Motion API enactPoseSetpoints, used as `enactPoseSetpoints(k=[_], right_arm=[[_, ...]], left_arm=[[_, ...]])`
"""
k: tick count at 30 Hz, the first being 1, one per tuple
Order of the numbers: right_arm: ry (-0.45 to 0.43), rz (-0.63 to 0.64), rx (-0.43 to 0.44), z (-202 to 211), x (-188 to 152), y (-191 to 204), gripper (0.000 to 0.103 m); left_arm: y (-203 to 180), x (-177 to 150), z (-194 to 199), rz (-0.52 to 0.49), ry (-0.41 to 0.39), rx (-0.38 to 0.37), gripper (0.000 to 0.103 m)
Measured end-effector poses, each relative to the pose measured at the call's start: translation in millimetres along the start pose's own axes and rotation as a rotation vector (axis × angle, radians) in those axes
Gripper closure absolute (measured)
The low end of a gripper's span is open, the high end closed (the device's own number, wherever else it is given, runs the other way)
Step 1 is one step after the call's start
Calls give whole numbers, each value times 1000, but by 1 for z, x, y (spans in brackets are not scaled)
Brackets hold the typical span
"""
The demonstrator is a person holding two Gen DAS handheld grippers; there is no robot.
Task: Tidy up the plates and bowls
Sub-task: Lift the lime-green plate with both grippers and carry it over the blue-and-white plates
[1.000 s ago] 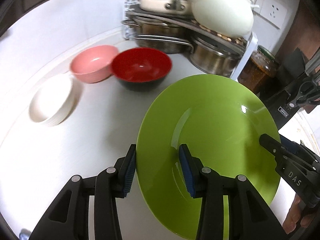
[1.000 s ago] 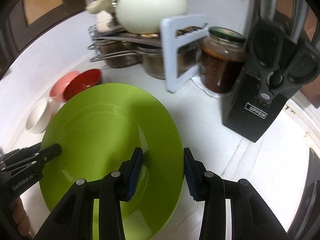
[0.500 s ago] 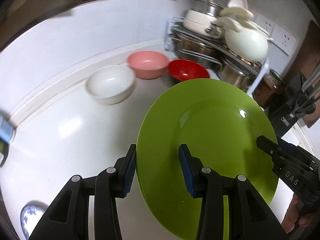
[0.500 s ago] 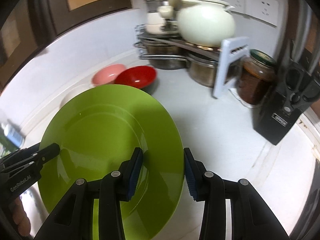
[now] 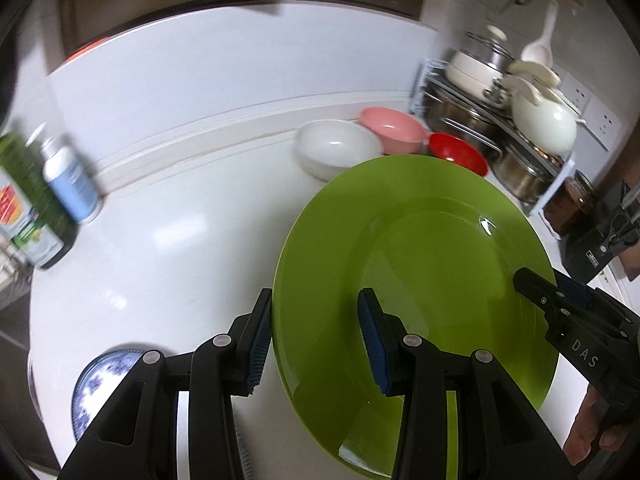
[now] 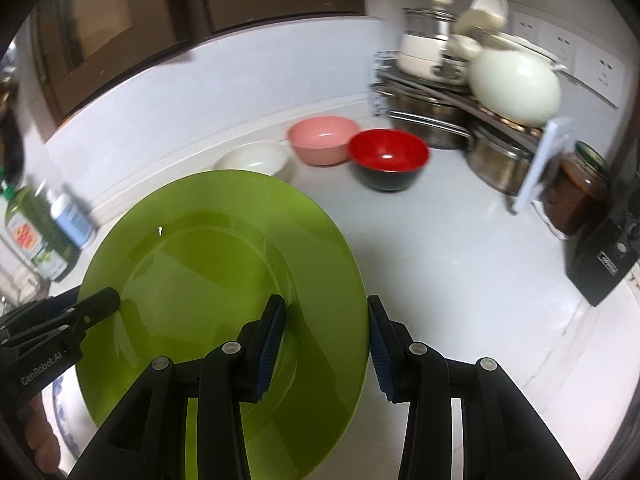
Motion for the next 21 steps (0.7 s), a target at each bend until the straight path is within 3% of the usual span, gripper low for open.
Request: enactPoseSetpoints(k=[21], right_arm=[[44,215,171,0,-35,163,61]], left_arm=[[163,-77,56,219,9,163,61]])
Point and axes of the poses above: each gripper's, at about its wrist camera, not at the fingertips, and z roughly against the way its jaws point, y to its left, x to its top, the point moved 4 cm from there along -z, roughly the way its jaws point, and after that the axes turned 2 degrees about x, right-handed, at the moved point
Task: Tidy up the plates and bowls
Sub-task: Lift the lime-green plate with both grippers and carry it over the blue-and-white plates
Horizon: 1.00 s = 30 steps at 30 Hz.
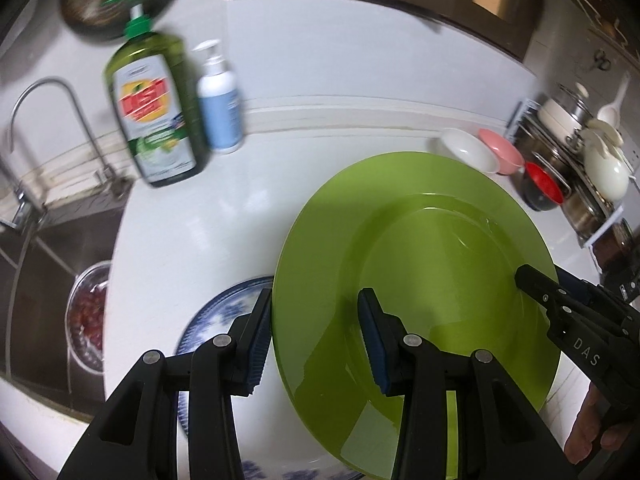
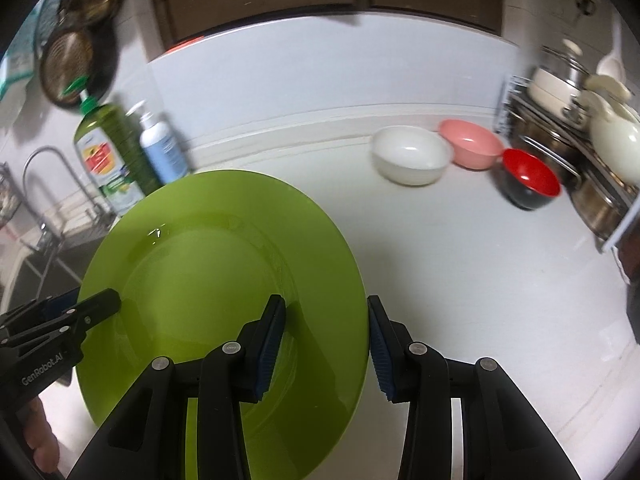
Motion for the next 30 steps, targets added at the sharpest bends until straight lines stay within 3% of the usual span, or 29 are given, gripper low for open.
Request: enactPoseSetpoints(k=[15,30], right_arm=[[88,84,59,-30,-27,72,61],[188,99,58,-63,-58,94,61]], left_arm=[[74,-39,-9,85,85,66,61],[98,-69,-38,109,184,71,61]])
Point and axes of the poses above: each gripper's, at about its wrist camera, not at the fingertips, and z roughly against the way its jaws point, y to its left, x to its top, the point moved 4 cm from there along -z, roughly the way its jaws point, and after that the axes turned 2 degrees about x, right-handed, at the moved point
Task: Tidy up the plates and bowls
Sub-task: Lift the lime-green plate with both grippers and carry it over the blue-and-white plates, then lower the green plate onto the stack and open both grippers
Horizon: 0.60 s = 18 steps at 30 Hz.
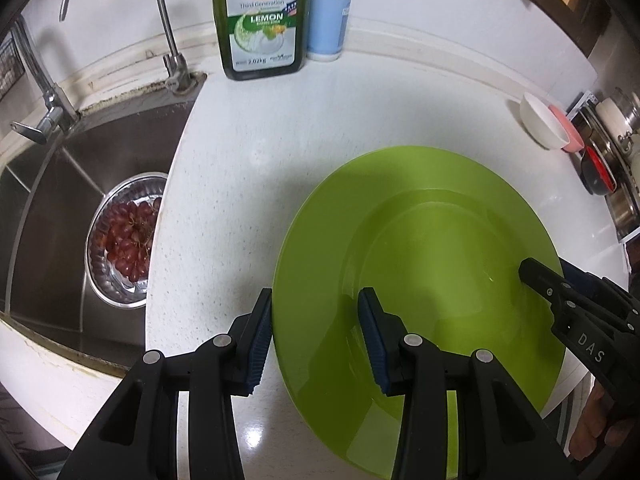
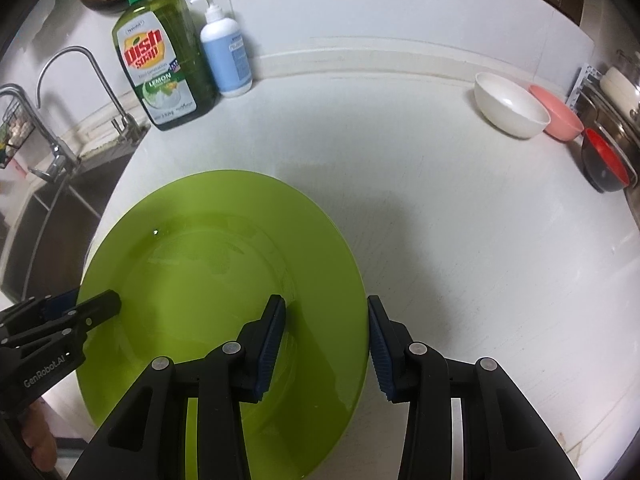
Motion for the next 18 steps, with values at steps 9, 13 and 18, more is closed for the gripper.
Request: enactPoseSetpoints(k=[9,13,18], right_arm=[[31,-4,-3,-11,-7,2,61],[47,-2,-10,-15,-10,2,61],[47,16,-26,-15,-12,3,60]], left_arm=[[3,-4,-13,-2,38,5,61],[5,-6,-18,4,55,3,61],[5,-7,-21,6,64,1,61]])
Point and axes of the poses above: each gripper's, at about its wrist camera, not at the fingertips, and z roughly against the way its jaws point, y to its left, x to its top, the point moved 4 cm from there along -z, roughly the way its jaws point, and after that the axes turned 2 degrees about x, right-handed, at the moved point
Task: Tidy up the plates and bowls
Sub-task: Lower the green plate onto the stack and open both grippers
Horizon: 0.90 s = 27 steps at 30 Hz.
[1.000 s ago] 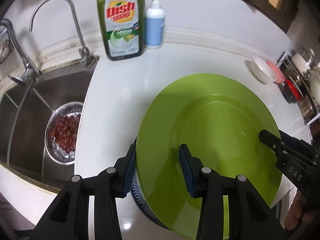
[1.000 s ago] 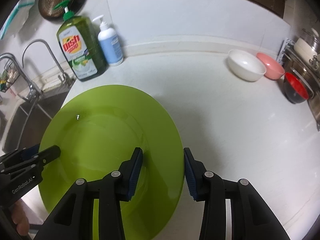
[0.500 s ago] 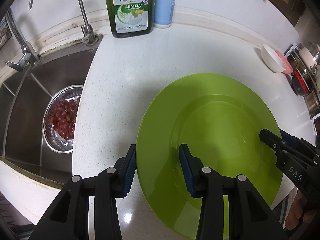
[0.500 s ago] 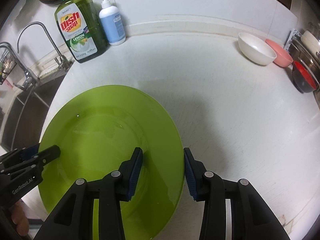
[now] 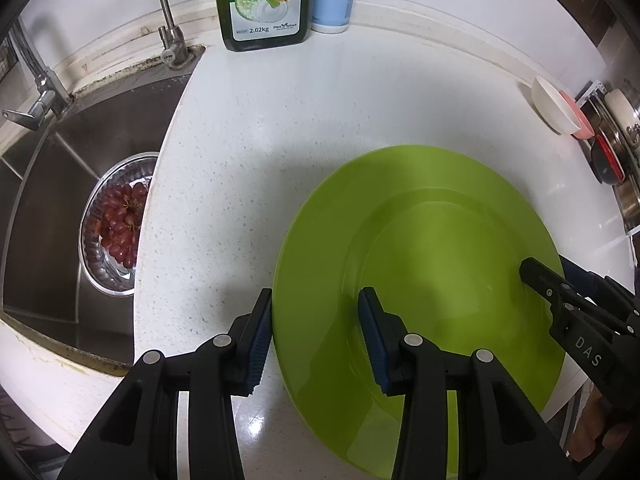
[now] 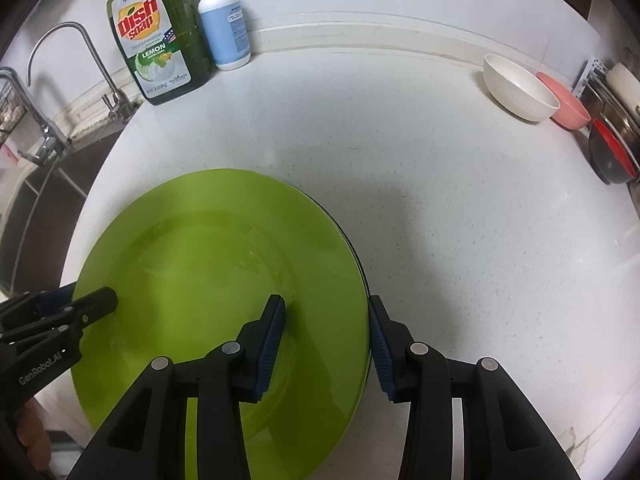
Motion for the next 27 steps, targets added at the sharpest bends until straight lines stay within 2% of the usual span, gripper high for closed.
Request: enactPoseSetpoints(k=[7,12,14,16,25,27], right_arm=[[-1,26,-6,-2,1,3,59],[4,17,38,-1,2,3,50],[0,8,47,0,3,2,42],[-13,6,44,5,3,0,42],[-95,-12,55,41,14,-25,42],[-118,-25,48,50,18,-36,42]], left_arm=[[2,0,-4,3,14,11,62],[0,1,-1,-4,-2,25,61],[0,2,0,-6,-6,32,60],[-2,4,5,-10,-15,41,59],[-38,24,42,-84,-134,1,42],[-50,30,51,-107,-169,-10,35]])
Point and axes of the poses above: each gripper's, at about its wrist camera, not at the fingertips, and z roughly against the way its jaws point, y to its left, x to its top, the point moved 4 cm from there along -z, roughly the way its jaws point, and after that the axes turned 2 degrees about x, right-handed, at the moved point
